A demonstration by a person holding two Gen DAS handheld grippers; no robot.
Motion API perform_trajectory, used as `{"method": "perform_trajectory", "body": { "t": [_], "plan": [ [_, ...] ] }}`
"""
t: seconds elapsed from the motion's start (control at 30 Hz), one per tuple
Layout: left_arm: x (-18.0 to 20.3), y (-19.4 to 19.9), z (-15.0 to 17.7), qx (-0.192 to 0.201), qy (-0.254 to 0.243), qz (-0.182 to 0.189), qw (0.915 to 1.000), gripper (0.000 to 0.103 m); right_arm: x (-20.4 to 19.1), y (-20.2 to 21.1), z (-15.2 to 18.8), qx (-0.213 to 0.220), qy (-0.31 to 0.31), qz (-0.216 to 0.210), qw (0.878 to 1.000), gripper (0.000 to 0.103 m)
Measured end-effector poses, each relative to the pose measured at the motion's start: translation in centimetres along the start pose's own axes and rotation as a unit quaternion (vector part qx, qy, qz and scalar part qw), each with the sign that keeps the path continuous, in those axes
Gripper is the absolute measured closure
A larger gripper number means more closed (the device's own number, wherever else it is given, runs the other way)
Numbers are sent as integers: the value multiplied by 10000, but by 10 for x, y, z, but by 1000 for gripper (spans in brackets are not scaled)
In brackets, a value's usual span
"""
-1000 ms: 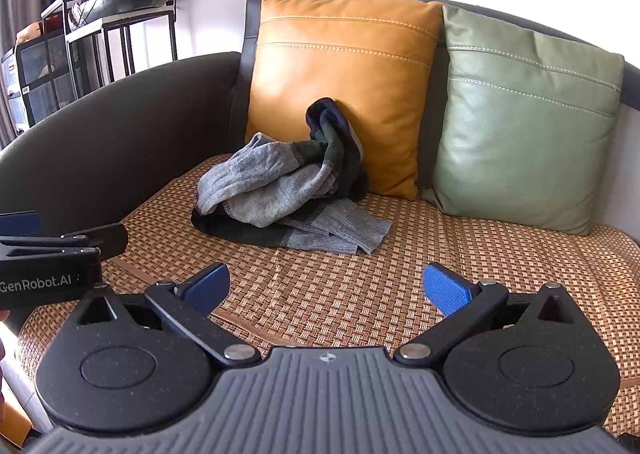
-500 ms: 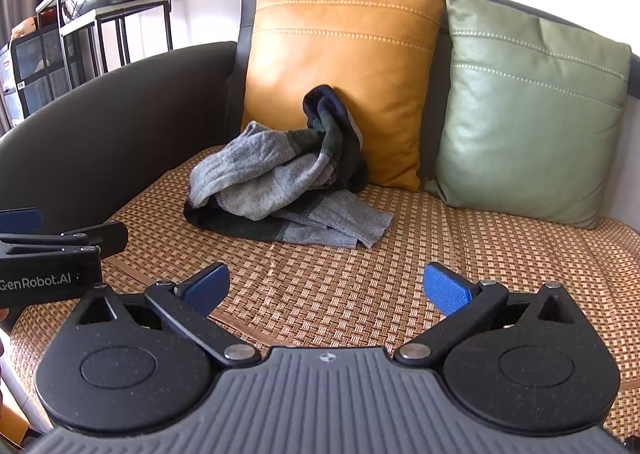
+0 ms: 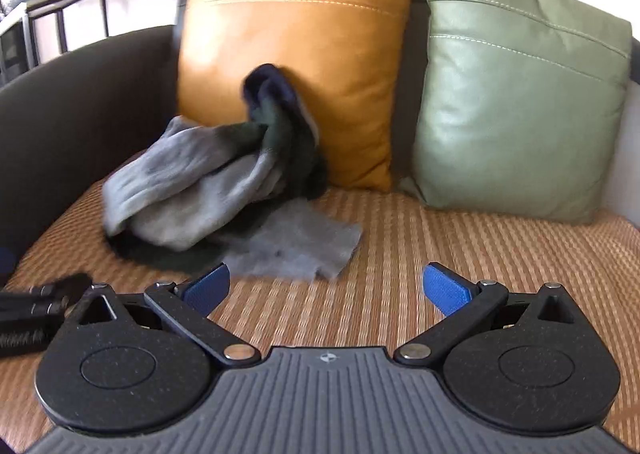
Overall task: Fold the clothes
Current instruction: 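Grasp the striped sweater with both grippers and pull it across the seat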
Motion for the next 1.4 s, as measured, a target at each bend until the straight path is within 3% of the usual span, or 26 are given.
{"method": "perform_trajectory", "body": {
  "t": [0.23,0.43,0.5,0.53,0.57,0.6,0.7,0.77,0.9,1.03,1.13,1.27,1.4],
  "plan": [
    [4,-74,-9,138,-236,47,9996,0,7,-95,-27,87,-739,-855,9936,2],
    [-4,-126,-6,-166,-107,104,9998,18,-10,-160,-27,-55,-453,-1025,9937,28],
    [-6,-137,-3,-245,-99,115,9996,27,-14,-174,-23,-123,-489,-952,9942,30],
    [-7,-141,-2,-304,-68,133,9994,45,-15,-178,-21,-165,-498,-960,9940,33],
    [-9,-142,0,-353,-13,164,9992,68,-17,-182,-18,-207,-506,-969,9938,42],
    [-10,-144,1,-402,43,196,9990,76,-18,-186,-16,-251,-514,-983,9935,56],
    [-17,-135,3,-377,263,219,9987,89,-23,-182,-12,-398,-411,-1132,9919,81],
    [-20,-116,-3,-281,320,202,9989,91,-22,-167,-19,-383,-337,-1220,9912,87],
    [-29,-53,-30,82,573,448,9973,91,-5,-107,-53,-77,-412,-1519,9875,90],
    [-41,30,-55,397,1186,1003,9871,91,29,-6,-93,419,-309,-1881,9808,93],
    [-36,96,-41,352,1291,1572,9785,92,69,81,-95,590,-341,-1983,9778,93],
    [-5,159,29,-281,925,2074,9735,93,103,176,-34,162,-412,-1926,9803,93],
    [27,179,121,-1213,595,2085,9686,93,123,214,81,-990,-780,-1460,9812,93]
  ]
}}
Point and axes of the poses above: each gripper's, at about its wrist camera, not at the fingertips, and y roughly against the way its jaws point, x to its right, z to its underside, the point moved 3 cm from there along -y, roughly the way its jaws point, and after that the axes turned 15 degrees about x, right-handed, at the moved point
